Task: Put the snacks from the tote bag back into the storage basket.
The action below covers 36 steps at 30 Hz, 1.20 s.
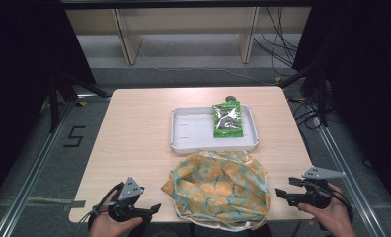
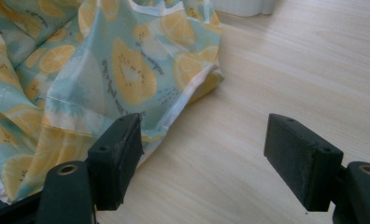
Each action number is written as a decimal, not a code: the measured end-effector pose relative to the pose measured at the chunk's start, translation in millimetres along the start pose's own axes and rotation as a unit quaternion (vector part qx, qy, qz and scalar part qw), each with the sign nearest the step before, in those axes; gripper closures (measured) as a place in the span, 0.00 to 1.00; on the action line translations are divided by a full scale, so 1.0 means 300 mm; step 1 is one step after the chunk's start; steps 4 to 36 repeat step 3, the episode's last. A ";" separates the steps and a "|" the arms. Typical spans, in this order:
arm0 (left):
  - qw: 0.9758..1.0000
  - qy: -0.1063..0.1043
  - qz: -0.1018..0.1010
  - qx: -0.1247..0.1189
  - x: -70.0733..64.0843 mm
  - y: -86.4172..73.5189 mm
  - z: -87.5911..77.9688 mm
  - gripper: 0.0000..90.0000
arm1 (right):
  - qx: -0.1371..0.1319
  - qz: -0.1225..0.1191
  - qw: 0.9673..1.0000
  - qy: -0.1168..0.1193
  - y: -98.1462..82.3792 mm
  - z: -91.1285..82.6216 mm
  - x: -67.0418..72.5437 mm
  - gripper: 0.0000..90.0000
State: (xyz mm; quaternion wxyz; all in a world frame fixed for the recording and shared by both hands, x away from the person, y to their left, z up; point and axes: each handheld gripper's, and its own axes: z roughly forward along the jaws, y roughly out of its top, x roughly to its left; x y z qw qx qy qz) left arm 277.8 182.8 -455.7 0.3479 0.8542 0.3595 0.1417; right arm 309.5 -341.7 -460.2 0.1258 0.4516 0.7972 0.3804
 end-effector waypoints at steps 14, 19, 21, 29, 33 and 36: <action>1.000 0.000 -0.005 -0.001 -0.001 -0.001 0.001 0.24 | -0.005 -0.001 1.000 -0.001 0.000 0.002 -0.001 0.32; 1.000 0.000 -0.005 -0.001 -0.001 -0.001 0.001 0.24 | -0.005 -0.001 1.000 -0.001 0.000 0.002 -0.001 0.32; 1.000 0.000 -0.005 -0.001 -0.001 -0.001 0.001 0.24 | -0.005 -0.001 1.000 -0.001 0.000 0.002 -0.001 0.32; 1.000 0.000 -0.005 -0.001 -0.001 -0.001 0.001 0.24 | -0.005 -0.001 1.000 -0.001 0.000 0.002 -0.001 0.32; 1.000 0.000 -0.005 -0.001 -0.001 -0.001 0.001 0.24 | -0.005 -0.001 1.000 -0.001 0.000 0.002 -0.001 0.32; 1.000 0.000 -0.005 -0.001 -0.001 -0.001 0.001 0.24 | -0.005 -0.001 1.000 -0.001 0.000 0.002 -0.001 0.32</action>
